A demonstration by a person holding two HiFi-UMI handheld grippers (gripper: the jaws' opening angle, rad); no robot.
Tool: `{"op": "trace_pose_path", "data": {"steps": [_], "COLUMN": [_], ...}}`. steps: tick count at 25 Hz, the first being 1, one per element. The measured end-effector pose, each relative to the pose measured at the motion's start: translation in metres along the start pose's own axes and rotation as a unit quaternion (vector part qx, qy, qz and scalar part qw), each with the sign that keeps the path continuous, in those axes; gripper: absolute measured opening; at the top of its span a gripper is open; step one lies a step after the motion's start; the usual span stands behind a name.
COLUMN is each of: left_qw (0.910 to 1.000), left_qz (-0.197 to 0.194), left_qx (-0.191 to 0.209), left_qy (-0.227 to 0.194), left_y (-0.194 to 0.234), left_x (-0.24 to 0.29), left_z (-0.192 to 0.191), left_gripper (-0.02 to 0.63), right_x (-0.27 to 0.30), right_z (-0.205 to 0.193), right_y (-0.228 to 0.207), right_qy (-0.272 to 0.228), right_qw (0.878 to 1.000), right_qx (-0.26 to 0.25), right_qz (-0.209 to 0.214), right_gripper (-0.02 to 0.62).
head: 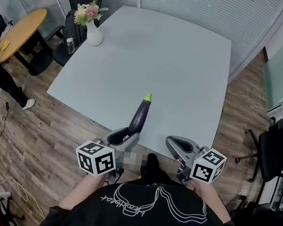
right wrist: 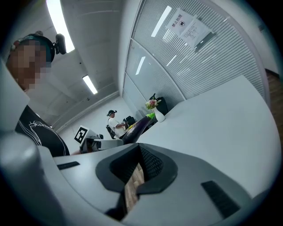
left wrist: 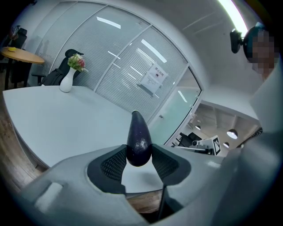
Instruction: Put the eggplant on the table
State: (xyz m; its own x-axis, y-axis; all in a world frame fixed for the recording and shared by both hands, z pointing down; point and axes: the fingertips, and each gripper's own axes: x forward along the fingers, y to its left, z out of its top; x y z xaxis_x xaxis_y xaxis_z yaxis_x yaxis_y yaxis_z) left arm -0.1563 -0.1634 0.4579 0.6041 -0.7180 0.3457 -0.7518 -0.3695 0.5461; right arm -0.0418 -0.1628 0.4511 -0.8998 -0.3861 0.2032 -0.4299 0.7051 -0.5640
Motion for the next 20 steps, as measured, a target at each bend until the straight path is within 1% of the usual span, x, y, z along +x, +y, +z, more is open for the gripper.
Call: {"op": "trace_pose_path", "data": {"steps": [4, 11, 15, 20], "left_qw": [0.9999, 0.9992, 0.9985, 0.9979], "left_qz": [0.007, 0.023, 0.031, 0.036], "left_qx": [-0.001, 0.013, 0.017, 0.012], "left_qy": [0.011, 0.032, 0.041, 0.052], "left_y": [0.013, 0.04, 0.054, 0.07], "left_x": [0.023, 0.067, 0.092, 0.12], "left_z": [0.009, 0.026, 0.029, 0.03], "left_gripper": [0.186, 0.186, 0.186, 0.186], "right_x": [0.008, 0.02, 0.021, 0.024], "right_z": [0.012, 0.022, 0.025, 0.031], "right_y": [-0.023, -0.064, -0.086, -0.107], "right_qy": [0.0, 0.011, 0.016, 0.02], "right_qw": [1.0, 0.999, 0.999, 0.998], "right_qx": [0.012, 0.033, 0.046, 0.057], "right_qz": [-0.003, -0.013, -0.021, -0.031], "right_gripper": [0.009, 0.009, 0.009, 0.009]}}
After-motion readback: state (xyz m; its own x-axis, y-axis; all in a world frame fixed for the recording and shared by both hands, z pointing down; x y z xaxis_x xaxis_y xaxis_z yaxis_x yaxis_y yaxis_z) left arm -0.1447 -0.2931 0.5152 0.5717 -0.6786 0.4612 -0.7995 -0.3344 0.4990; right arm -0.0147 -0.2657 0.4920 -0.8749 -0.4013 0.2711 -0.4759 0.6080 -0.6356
